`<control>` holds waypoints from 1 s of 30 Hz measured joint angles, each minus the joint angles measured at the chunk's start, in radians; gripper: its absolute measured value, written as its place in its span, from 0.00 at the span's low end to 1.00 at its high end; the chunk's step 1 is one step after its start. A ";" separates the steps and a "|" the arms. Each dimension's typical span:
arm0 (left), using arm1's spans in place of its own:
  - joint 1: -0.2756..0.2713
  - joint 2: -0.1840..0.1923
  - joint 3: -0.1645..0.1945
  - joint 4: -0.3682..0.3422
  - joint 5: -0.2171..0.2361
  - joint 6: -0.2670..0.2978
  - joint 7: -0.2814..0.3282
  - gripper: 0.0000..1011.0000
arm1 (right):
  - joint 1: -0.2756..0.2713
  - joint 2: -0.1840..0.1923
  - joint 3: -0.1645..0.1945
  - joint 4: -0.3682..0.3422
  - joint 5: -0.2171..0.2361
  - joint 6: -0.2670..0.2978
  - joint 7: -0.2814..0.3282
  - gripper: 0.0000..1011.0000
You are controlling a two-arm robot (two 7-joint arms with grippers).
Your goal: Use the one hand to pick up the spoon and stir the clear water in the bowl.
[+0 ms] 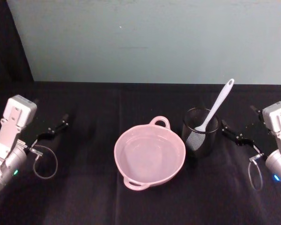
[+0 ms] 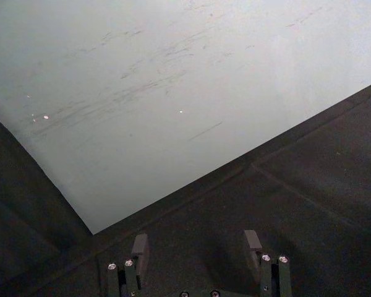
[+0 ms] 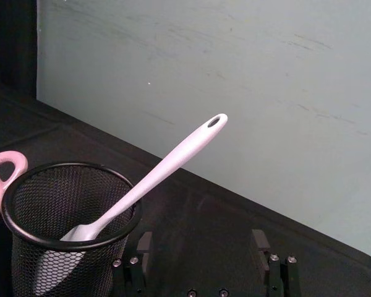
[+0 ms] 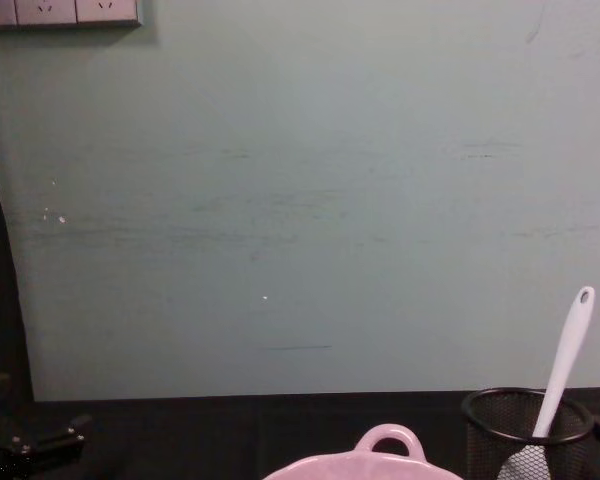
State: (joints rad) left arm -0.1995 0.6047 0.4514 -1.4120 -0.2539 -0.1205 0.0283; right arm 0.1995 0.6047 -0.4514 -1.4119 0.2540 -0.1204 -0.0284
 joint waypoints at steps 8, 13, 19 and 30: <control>0.000 0.000 0.000 0.000 0.000 0.000 0.000 0.99 | 0.000 0.000 0.000 0.000 0.000 0.000 0.000 0.99; 0.000 0.000 0.000 0.000 0.000 0.000 0.000 0.99 | 0.000 0.000 0.000 0.000 0.000 0.000 0.000 0.99; 0.000 0.000 0.000 0.000 0.000 0.000 0.000 0.99 | 0.000 0.000 0.000 0.000 0.000 0.000 0.000 0.99; 0.000 0.000 0.000 0.000 0.000 0.000 0.000 0.99 | 0.000 0.000 0.000 0.000 0.000 0.000 0.000 0.99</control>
State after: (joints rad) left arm -0.1996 0.6047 0.4514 -1.4120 -0.2539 -0.1205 0.0283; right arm 0.1995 0.6047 -0.4514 -1.4120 0.2540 -0.1205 -0.0283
